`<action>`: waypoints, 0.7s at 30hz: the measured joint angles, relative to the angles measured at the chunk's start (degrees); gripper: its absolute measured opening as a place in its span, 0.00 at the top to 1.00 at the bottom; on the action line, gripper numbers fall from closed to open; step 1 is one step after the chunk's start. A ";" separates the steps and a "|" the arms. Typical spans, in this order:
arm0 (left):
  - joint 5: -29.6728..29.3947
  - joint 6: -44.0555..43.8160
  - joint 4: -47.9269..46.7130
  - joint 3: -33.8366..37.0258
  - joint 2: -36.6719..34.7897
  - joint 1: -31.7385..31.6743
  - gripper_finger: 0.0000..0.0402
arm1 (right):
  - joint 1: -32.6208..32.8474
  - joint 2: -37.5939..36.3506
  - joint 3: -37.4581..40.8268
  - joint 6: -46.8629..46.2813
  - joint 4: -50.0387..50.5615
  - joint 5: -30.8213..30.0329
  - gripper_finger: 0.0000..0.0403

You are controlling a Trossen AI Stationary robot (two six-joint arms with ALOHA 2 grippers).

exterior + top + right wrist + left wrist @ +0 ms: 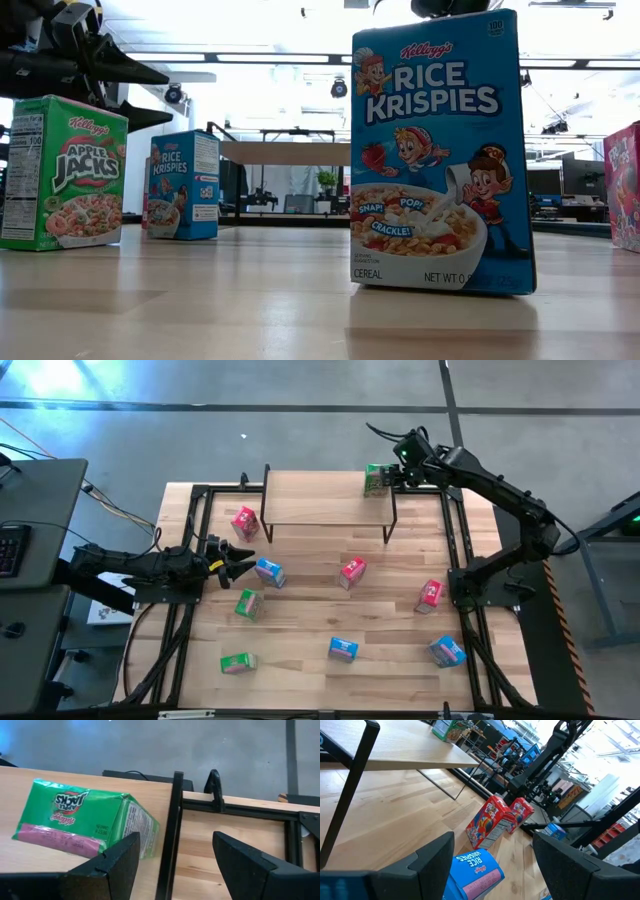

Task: Stack cereal on shelf
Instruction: Put the right green cereal box on the shelf

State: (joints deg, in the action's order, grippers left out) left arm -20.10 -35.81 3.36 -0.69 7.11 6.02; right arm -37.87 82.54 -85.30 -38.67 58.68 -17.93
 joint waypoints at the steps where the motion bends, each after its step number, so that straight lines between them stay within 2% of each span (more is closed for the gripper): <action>1: 0.00 0.00 0.00 0.00 0.00 0.01 0.35 | 0.00 0.00 0.00 0.02 -0.24 0.38 0.40; 21: 0.00 0.00 0.02 0.00 0.00 0.00 0.35 | 0.02 2.58 -1.84 0.11 1.56 -1.04 0.40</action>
State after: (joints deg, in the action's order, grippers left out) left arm -20.10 -35.81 3.38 -0.69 7.11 6.02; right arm -37.85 85.12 -87.14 -38.57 60.23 -18.97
